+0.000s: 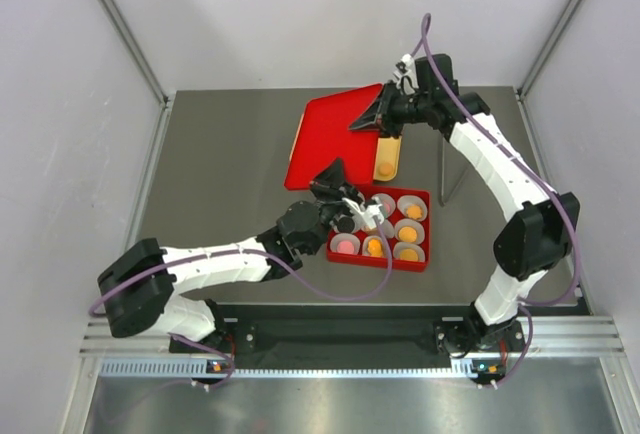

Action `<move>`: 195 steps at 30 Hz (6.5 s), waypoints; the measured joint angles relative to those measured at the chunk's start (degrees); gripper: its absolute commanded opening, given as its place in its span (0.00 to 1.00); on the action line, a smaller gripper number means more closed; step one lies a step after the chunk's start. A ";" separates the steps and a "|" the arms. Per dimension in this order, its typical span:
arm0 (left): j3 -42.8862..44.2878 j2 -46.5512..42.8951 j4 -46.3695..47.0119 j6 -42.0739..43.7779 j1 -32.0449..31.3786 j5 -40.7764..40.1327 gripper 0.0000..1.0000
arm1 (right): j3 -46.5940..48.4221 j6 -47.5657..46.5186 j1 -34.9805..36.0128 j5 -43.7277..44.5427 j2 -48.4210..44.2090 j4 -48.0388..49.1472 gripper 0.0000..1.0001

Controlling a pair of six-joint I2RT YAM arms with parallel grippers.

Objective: Pack the cookies

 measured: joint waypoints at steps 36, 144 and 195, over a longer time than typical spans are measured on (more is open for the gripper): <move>38.03 4.68 -48.59 -105.20 31.54 58.05 0.00 | -15.76 -16.72 -11.19 22.93 -24.50 5.29 0.89; 6.21 27.45 -2.99 -136.56 34.01 78.60 0.38 | -76.13 -16.98 -15.45 17.68 -44.72 30.49 0.68; 7.02 22.27 -23.39 -122.01 41.46 82.09 0.49 | -70.31 -18.51 -5.81 16.81 -32.92 32.94 0.75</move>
